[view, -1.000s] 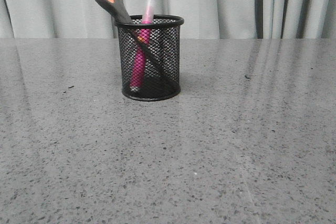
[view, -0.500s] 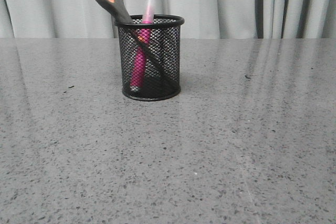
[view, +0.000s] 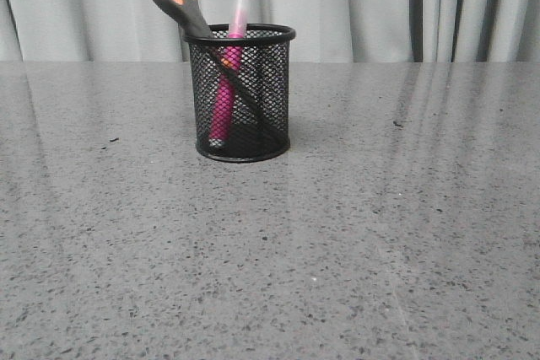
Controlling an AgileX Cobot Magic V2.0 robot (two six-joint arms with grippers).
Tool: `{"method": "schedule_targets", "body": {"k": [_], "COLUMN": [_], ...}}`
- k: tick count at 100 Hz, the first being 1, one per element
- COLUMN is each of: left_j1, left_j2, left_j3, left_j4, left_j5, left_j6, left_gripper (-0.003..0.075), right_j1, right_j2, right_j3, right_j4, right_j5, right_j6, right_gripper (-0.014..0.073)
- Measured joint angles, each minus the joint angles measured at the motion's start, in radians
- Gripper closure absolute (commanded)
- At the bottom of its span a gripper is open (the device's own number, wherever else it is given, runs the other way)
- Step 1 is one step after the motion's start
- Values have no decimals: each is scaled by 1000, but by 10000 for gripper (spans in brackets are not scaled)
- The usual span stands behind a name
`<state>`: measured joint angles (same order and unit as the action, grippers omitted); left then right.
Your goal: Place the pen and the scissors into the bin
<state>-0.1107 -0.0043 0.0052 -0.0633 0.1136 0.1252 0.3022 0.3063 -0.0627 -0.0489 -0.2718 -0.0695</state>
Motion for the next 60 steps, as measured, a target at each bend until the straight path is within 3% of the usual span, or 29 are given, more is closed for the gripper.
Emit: {"method": "schedule_targets", "body": {"k": [47,60], "left_j1": [0,0], "left_j2": [0,0], "left_j3": [0,0], "left_j4": [0,0], "left_j5": [0,0], "left_j6": [0,0], "left_gripper": [740,740], "right_j1": [0,-6], "right_j2": [0,-52], "right_j3": [0,1], "right_j4": [0,43], "right_j5": [0,115], "right_j6": [0,0], "right_gripper": [657,657]}}
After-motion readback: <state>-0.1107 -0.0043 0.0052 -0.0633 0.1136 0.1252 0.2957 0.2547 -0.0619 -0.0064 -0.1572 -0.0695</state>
